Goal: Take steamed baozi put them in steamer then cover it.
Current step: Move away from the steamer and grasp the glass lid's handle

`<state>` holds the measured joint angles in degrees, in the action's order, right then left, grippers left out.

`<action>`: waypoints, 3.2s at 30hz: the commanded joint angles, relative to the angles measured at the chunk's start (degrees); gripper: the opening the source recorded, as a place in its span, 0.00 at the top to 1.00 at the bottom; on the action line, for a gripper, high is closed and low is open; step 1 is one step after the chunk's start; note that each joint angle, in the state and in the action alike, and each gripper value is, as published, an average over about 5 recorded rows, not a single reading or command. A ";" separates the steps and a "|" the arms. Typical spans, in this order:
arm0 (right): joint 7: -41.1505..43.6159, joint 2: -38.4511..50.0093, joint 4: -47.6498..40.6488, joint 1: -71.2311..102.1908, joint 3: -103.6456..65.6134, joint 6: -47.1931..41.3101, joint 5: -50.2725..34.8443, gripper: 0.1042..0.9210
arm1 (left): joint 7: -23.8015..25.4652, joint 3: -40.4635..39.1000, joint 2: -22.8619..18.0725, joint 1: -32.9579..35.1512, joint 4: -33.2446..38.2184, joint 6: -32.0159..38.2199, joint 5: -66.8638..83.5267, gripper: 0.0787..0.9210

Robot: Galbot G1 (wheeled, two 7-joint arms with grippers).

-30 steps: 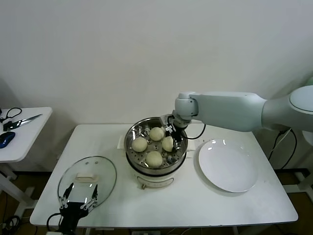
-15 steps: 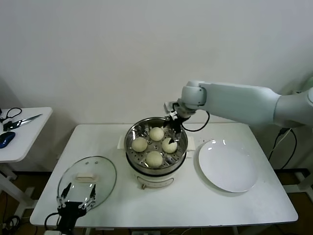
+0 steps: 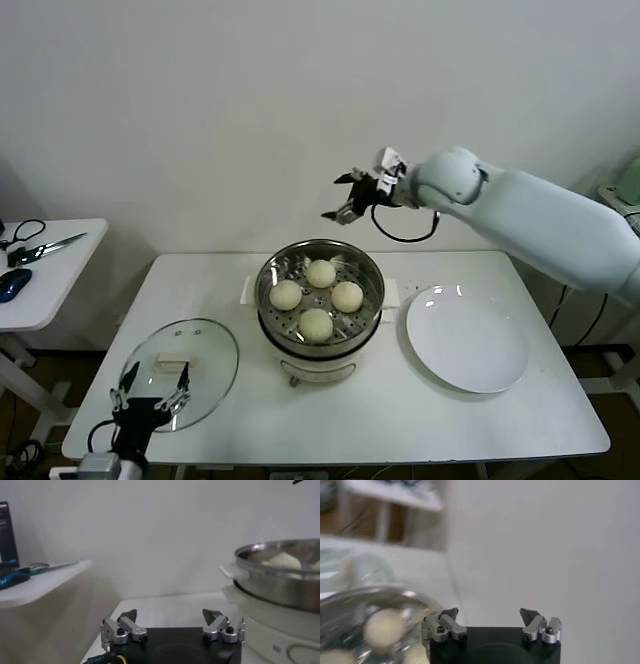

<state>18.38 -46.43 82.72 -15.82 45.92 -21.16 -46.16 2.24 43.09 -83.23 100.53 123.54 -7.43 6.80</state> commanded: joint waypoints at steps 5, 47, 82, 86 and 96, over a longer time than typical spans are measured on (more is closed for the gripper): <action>-18.89 16.64 16.16 58.57 -57.83 9.94 8.28 0.12 | -0.37 0.29 1.23 -3.23 0.27 0.46 3.81 0.12; -15.53 -26.06 20.80 113.63 -83.06 44.66 23.05 0.12 | -27.19 1.44 7.34 3.36 -13.54 21.89 -76.38 0.12; -15.27 -28.07 21.05 117.55 -83.09 47.93 25.04 0.12 | -24.14 -2.50 4.35 -17.85 -37.13 11.14 -87.36 0.12; -15.29 -28.26 21.14 117.98 -83.03 48.39 25.05 0.12 | -23.61 -2.66 4.33 -19.45 -38.05 10.78 -87.44 0.12; -15.30 -28.50 20.41 118.03 -82.62 49.08 25.25 0.12 | -22.71 -2.52 4.45 -22.16 -39.73 9.09 -87.50 0.26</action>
<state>3.01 -74.80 103.28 102.02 -36.81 27.63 -21.04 -20.43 40.71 -78.82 79.73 84.29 2.21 -80.57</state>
